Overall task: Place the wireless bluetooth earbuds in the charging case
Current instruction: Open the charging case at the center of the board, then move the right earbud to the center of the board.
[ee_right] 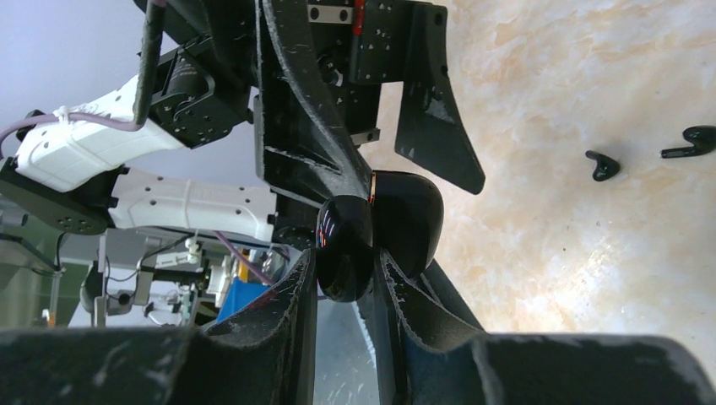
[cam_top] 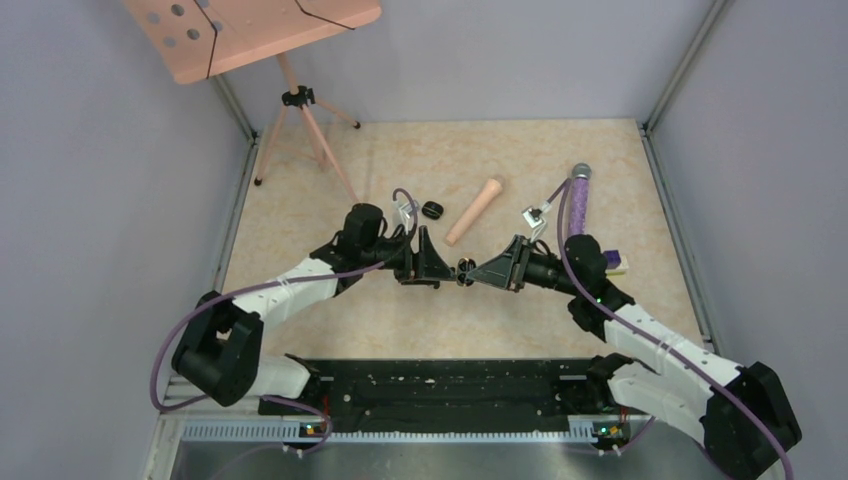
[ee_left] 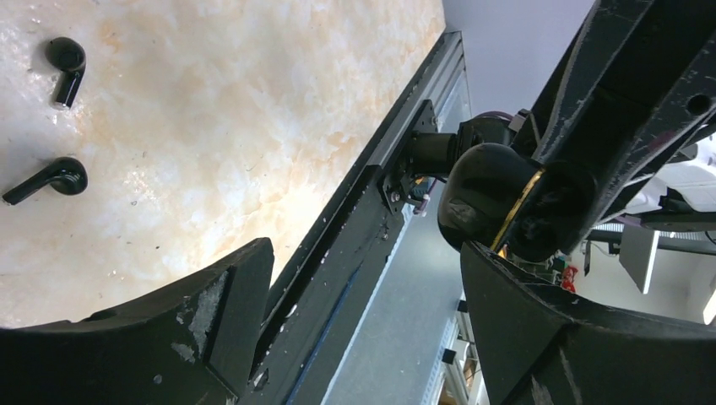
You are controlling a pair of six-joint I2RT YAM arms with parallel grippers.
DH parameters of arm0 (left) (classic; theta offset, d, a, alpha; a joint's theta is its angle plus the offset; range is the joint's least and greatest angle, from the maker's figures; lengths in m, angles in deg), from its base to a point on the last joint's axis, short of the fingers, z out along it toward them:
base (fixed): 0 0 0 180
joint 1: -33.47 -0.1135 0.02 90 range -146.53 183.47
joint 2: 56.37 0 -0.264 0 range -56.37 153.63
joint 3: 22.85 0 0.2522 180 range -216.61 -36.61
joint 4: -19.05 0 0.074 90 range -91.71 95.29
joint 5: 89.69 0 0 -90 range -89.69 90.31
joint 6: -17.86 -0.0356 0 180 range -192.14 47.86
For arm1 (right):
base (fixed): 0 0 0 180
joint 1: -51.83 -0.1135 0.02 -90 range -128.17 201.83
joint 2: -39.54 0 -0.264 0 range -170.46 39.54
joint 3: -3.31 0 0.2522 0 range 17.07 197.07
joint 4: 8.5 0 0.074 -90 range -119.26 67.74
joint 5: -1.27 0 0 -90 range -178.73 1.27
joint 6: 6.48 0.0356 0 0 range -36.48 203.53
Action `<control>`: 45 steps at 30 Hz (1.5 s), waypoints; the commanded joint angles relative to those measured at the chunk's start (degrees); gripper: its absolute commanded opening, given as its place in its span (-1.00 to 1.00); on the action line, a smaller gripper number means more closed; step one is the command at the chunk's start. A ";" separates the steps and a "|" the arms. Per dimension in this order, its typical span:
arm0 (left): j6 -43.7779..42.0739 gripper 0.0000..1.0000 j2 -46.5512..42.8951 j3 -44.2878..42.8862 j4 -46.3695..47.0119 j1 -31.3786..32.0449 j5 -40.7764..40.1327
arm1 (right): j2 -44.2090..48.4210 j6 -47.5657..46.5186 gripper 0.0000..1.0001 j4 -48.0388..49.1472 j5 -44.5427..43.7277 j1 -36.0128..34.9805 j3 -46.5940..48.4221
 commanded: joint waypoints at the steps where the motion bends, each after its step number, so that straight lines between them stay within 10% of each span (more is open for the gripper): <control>1: -2.51 0.72 0.31 -2.60 -1.51 0.26 -1.87 | 1.30 1.27 -1.00 3.88 2.41 -0.18 3.32; 24: -12.16 0.51 -8.12 -5.83 -19.66 3.33 -24.43 | -0.20 -5.36 -1.00 -6.08 9.58 13.34 -1.01; 45: -17.03 0.03 20.16 -26.64 -26.55 14.76 -55.75 | 1.21 -11.12 -1.00 -11.54 19.51 21.45 -4.74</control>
